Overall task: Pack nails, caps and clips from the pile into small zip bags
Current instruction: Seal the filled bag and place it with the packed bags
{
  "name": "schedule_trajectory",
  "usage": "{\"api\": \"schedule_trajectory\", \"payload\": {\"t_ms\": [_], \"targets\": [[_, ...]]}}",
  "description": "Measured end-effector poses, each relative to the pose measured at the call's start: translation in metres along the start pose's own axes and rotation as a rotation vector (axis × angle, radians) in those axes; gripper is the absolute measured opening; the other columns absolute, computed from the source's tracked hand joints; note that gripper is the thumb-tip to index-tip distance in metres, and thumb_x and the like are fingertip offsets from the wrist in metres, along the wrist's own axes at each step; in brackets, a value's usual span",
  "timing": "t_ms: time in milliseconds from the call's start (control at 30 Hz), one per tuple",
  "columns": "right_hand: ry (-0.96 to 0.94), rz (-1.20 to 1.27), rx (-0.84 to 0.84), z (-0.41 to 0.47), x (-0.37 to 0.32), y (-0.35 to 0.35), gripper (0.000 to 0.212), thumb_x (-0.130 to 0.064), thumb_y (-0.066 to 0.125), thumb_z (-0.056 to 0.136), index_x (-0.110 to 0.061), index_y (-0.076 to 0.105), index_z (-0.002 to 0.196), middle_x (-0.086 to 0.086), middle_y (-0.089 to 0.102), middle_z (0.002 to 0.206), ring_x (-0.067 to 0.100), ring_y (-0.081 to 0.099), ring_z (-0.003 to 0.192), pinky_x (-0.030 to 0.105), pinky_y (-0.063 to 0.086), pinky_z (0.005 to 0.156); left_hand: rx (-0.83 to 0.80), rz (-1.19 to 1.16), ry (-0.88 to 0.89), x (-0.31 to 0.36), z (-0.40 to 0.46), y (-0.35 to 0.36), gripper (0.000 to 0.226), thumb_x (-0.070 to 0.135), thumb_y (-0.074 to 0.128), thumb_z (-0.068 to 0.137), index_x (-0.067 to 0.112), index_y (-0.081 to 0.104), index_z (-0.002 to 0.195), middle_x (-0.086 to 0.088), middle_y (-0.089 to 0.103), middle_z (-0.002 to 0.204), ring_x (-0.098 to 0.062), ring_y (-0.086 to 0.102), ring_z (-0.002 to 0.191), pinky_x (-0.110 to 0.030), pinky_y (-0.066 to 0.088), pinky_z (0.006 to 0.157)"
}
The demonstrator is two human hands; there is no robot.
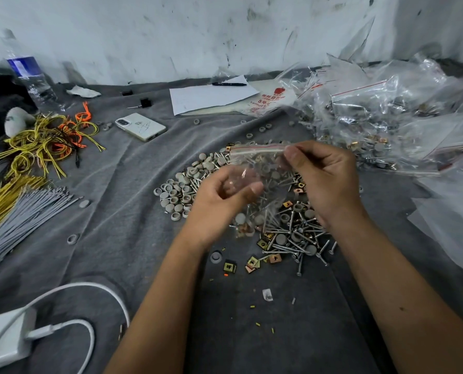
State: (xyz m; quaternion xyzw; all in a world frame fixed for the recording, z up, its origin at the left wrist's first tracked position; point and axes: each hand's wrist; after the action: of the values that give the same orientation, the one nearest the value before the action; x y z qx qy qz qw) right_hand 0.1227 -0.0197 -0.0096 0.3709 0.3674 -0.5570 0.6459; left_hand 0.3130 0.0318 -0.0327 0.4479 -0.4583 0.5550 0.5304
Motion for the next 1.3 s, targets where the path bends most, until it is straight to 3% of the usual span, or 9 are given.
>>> {"api": "schedule_trajectory", "payload": {"t_ms": [100,300,400,467,567,733,900,1067,1300], "targets": [[-0.034,-0.078,0.012,0.005,0.003,-0.007,0.011,-0.026,0.069,0.097,-0.03,0.079,0.094,-0.004,0.079,0.089,0.014,0.076,0.085,0.024,0.059,0.075,0.003,0.243,0.078,-0.003,0.0,0.003,0.007,0.014,0.072,0.097,0.01,0.078,0.098,-0.017,0.077,0.089,-0.044,0.071,0.083,-0.056,0.06,0.075],[-0.06,-0.136,0.127,0.003,0.004,-0.006,0.013,-0.031,0.065,0.1,-0.024,0.076,0.098,-0.006,0.078,0.086,0.016,0.075,0.082,0.033,0.062,0.072,0.08,0.329,0.167,0.001,-0.001,0.012,0.022,0.017,0.061,0.104,0.014,0.076,0.089,0.002,0.076,0.074,-0.037,0.065,0.063,-0.049,0.052,0.057],[0.137,-0.136,-0.009,0.001,0.003,-0.004,0.036,-0.057,0.054,0.098,-0.026,0.073,0.098,0.003,0.075,0.095,0.027,0.072,0.093,0.052,0.06,0.083,0.175,0.271,0.192,0.001,-0.002,0.014,0.023,0.016,0.058,0.105,0.011,0.073,0.088,0.003,0.069,0.066,-0.023,0.054,0.055,-0.037,0.04,0.05],[0.209,-0.247,-0.179,-0.002,0.003,0.001,0.045,-0.064,0.05,0.096,-0.024,0.072,0.093,-0.002,0.074,0.091,0.016,0.071,0.084,0.039,0.056,0.079,0.252,0.216,0.205,0.001,-0.001,0.013,0.023,0.016,0.058,0.105,0.007,0.071,0.089,-0.007,0.065,0.067,-0.033,0.053,0.058,-0.043,0.042,0.051],[0.124,-0.369,-0.29,-0.007,0.005,0.01,0.025,-0.041,0.066,0.097,-0.019,0.076,0.092,-0.004,0.073,0.081,0.009,0.069,0.072,0.03,0.055,0.065,0.303,0.122,0.188,0.001,-0.001,0.013,0.02,0.019,0.06,0.104,0.005,0.071,0.096,-0.018,0.07,0.084,-0.046,0.063,0.076,-0.061,0.055,0.07],[0.109,-0.346,-0.132,-0.002,0.006,0.004,0.023,-0.027,0.058,0.104,-0.018,0.065,0.083,-0.011,0.064,0.071,0.006,0.056,0.062,0.027,0.048,0.059,0.31,0.046,0.076,-0.001,-0.001,0.015,0.01,0.011,0.069,0.098,0.002,0.068,0.1,-0.009,0.071,0.077,-0.024,0.067,0.065,-0.041,0.061,0.064],[0.03,-0.472,0.006,0.001,0.007,0.001,0.021,-0.025,0.059,0.103,-0.013,0.065,0.087,0.001,0.069,0.078,0.018,0.067,0.072,0.043,0.057,0.065,0.305,0.07,0.107,0.008,-0.001,0.03,0.005,0.0,0.072,0.092,0.002,0.069,0.097,-0.005,0.072,0.07,-0.015,0.068,0.06,-0.023,0.057,0.057],[-0.057,-0.652,0.108,0.014,0.003,-0.027,0.012,-0.025,0.067,0.099,-0.016,0.071,0.092,-0.006,0.071,0.078,0.001,0.063,0.065,0.012,0.047,0.056,0.322,0.199,0.135,0.025,0.022,0.067,0.012,0.004,0.077,0.091,0.013,0.072,0.086,-0.006,0.073,0.071,-0.013,0.068,0.058,-0.02,0.055,0.054],[-0.012,-0.791,0.366,0.088,0.0,-0.108,0.016,-0.025,0.071,0.094,-0.013,0.063,0.088,0.0,0.067,0.08,0.018,0.064,0.074,0.036,0.054,0.069,0.398,0.442,0.253,0.048,0.111,0.156,0.019,0.015,0.075,0.092,0.021,0.064,0.105,0.006,0.071,0.097,-0.006,0.069,0.085,-0.031,0.062,0.078]]}}
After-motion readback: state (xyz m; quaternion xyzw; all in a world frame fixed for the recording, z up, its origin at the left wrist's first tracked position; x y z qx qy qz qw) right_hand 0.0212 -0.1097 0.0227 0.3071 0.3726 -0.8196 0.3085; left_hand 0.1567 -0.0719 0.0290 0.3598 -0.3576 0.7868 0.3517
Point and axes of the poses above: each hand's wrist, its own z-axis towards the middle knuckle, its own y-axis out of the palm, x = y × z
